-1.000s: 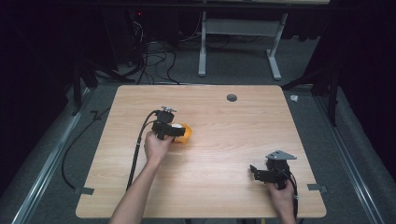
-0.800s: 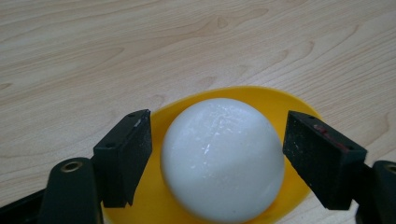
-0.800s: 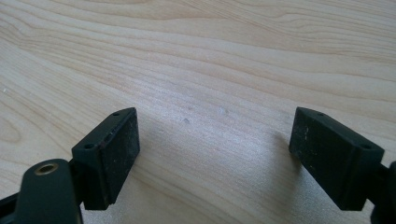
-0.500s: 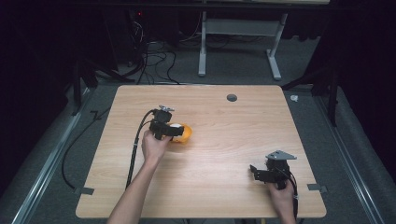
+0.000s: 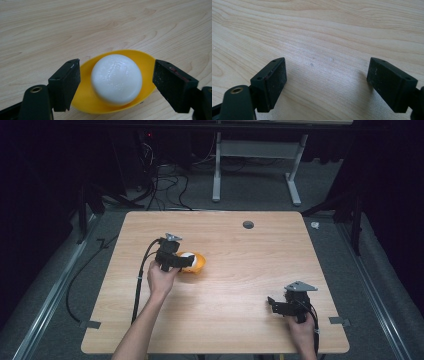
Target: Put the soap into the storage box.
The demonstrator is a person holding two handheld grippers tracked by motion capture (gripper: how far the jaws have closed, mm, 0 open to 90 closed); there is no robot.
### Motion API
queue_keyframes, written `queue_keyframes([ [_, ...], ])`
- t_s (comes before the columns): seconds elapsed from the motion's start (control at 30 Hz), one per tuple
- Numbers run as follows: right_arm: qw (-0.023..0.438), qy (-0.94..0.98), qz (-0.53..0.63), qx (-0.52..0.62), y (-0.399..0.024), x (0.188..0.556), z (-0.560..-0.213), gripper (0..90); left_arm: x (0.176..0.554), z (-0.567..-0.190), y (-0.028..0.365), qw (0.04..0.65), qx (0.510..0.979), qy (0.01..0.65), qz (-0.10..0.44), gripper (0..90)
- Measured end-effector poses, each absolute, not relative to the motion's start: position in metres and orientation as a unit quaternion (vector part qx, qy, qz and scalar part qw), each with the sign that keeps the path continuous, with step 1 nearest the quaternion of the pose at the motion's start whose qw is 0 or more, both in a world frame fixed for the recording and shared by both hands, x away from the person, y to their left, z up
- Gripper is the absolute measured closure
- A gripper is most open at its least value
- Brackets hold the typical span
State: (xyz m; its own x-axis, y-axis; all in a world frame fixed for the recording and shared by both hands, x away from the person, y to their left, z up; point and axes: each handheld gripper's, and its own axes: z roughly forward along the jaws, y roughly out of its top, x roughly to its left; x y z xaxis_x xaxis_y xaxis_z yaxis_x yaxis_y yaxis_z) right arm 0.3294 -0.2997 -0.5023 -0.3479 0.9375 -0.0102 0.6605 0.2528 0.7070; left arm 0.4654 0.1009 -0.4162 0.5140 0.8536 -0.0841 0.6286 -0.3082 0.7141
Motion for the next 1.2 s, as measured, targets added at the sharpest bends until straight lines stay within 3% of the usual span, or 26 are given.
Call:
queue_keyframes([
  [0.53,0.223,0.759,0.311,0.526,-0.300,0.330,-0.502,17.0,0.440,-0.409,0.121,0.394,0.777,0.464,0.162,23.4],
  [1.2,0.222,0.759,0.312,0.526,-0.299,0.330,-0.502,17.0,0.426,-0.403,0.134,0.389,0.777,0.459,0.183,23.1],
])
